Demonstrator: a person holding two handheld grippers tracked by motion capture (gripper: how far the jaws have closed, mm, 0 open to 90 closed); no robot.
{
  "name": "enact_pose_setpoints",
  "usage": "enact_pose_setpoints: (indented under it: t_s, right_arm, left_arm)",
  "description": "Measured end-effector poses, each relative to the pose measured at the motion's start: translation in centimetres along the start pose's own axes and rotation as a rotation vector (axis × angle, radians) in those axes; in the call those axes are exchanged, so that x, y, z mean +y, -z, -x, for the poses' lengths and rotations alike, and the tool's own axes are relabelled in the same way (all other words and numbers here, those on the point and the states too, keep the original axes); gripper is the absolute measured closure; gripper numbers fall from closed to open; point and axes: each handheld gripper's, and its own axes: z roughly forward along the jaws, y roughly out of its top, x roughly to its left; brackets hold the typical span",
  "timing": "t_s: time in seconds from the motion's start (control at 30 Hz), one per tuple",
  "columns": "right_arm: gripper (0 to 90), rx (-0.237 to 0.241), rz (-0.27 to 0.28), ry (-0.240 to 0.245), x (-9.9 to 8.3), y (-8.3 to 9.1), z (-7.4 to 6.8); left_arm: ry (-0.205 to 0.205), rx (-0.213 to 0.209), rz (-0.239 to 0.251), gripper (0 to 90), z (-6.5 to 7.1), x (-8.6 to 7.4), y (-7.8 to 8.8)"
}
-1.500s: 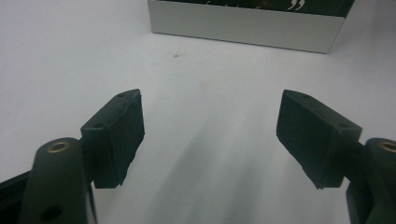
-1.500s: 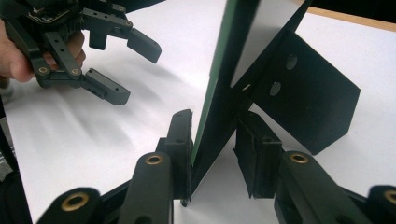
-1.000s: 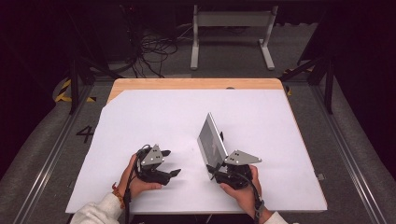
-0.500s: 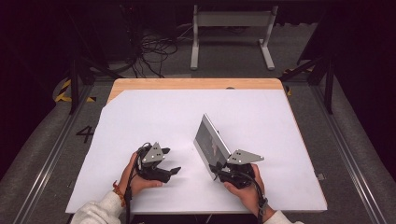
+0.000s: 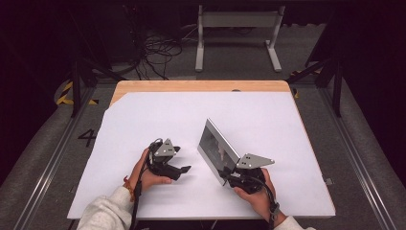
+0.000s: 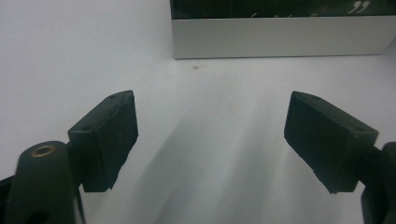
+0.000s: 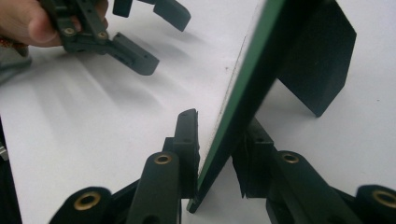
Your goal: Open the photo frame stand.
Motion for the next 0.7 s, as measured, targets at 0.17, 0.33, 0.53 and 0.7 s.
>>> enact_pose_setpoints:
  t_s: [0.17,0.33,0.53,0.7]
  right_arm:
    - [73.0,-0.009,-0.017,0.016,-0.2,0.1,-0.2]
    - [73.9,0.016,-0.025,0.031,-0.2,0.3,0.1]
    - [75.4,0.037,-0.041,0.035,0.0,0.3,0.6]
    - [76.6,0.063,-0.047,0.032,0.0,0.5,1.2]
  left_arm:
    - [-0.005,0.014,-0.011,18.5,-0.2,0.3,-0.8]
    - [0.003,0.008,-0.019,18.5,-0.3,0.5,-1.2]
    - [0.021,0.001,0.013,18.2,-0.5,1.6,-2.2]
    - [-0.001,-0.008,0.008,17.8,-0.2,2.1,-3.2]
